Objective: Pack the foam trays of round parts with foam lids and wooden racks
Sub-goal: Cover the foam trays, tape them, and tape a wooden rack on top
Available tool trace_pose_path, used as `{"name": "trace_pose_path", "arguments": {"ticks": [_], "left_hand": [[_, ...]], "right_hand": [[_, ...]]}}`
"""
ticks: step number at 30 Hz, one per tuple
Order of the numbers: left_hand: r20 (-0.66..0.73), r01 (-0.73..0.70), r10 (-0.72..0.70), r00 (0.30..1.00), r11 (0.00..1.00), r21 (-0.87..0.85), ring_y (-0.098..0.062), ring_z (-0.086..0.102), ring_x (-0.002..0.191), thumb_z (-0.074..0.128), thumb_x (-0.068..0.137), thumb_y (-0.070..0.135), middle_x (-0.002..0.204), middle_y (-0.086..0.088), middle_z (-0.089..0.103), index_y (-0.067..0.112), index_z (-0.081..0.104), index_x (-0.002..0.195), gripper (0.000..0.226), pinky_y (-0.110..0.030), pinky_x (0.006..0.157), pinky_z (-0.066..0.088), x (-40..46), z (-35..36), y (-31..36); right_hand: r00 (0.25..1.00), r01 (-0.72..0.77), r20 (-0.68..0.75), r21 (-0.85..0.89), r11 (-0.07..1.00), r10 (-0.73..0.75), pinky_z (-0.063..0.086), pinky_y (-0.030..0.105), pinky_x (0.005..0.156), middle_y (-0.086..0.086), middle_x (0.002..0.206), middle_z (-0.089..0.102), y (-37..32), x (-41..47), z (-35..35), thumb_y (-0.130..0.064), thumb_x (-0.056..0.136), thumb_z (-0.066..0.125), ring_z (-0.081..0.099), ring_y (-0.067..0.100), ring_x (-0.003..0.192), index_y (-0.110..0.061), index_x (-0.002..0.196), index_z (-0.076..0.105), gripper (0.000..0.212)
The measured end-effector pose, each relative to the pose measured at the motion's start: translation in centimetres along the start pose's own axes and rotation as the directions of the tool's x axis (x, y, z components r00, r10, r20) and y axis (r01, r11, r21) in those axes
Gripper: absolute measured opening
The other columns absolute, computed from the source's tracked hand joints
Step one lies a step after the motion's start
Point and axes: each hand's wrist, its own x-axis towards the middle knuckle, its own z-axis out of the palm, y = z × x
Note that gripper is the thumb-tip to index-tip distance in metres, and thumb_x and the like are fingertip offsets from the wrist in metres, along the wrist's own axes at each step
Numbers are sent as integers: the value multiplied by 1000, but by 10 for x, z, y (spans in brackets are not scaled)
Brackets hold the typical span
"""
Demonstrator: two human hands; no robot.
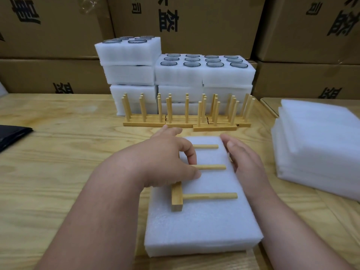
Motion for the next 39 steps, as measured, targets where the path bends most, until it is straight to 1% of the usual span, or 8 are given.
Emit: {"name": "trace_pose_path", "arguments": {"ticks": [6, 10, 15, 17, 19, 26, 34, 39], "left_hand": [[-16, 4, -4, 1000, 1000, 26, -1, -4, 154, 70, 82, 63, 167, 25, 3, 48, 59, 110, 34, -38, 123, 17, 1, 1, -1], [-302, -110, 2, 953, 933, -342, 0, 17, 150, 52, 82, 81, 164, 29, 11, 63, 36, 141, 64, -32, 114, 24, 0, 11, -16], [-158, -134, -109, 981, 197, -971, -15, 63, 125, 52, 92, 64, 133, 8, 68, 43, 72, 123, 43, -35, 95, 56, -5, 59, -46], [-136, -122, -143, 980, 107, -987, -21, 72, 109, 52, 93, 55, 120, -3, 75, 31, 80, 108, 41, -32, 77, 60, -11, 67, -45], [-201, -176, -229, 953, 124, -977, -12, 76, 94, 54, 97, 41, 106, 0, 79, 30, 84, 93, 33, -23, 65, 59, -12, 71, -43], [-416, -296, -157, 895, 488, -821, 25, 59, 65, 43, 109, 14, 65, 41, 63, 36, 64, 93, 34, 2, 55, 41, -38, 74, -44], [-368, -295, -141, 919, 371, -881, 19, 62, 98, 46, 102, -5, 108, 34, 71, 64, 70, 102, 74, 0, 73, 45, -62, 82, -38], [-319, -267, -191, 928, 256, -929, -9, 64, 122, 34, 105, 4, 137, 10, 66, 23, 61, 140, 48, -34, 93, 51, -61, 99, -54]], "right_hand": [[999, -34, 17, 19, 999, 33, 58, 23, 75, -6, 115, 76, 2, 1, -2, -20, 102, 56, 72, 8, 103, -20, 124, 71, 26], [995, -85, 70, 132, 988, 76, 56, 31, 85, -6, 119, 75, 0, -2, 0, -28, 104, 52, 72, 8, 107, -24, 128, 68, 29], [904, -290, 409, 373, 881, 125, 61, 24, 70, -7, 99, 80, -10, -14, 7, -48, 100, 33, 76, 10, 94, -32, 90, 85, 55], [914, -308, 375, 395, 865, 154, 62, 29, 71, -2, 111, 78, -12, -15, 9, -53, 102, 33, 75, 16, 102, -30, 115, 79, 52], [930, -319, 309, 402, 858, 201, 62, 34, 72, 2, 125, 73, -12, -16, 10, -54, 104, 33, 72, 22, 110, -24, 138, 59, 52], [941, -295, 276, 389, 873, 195, 62, 37, 73, 9, 122, 73, -9, -39, 7, -54, 97, 40, 73, 27, 107, -21, 113, 76, 52], [977, -1, 213, -149, 989, 33, 46, 58, 106, 5, 121, 72, -12, -75, -6, -44, 100, 42, 64, 29, 120, -26, 122, 70, 40], [958, -134, 255, -18, 991, 134, 60, 34, 83, 4, 126, 72, -16, -90, -13, 5, 89, 31, 69, 24, 113, -35, 129, 68, 68]]}}
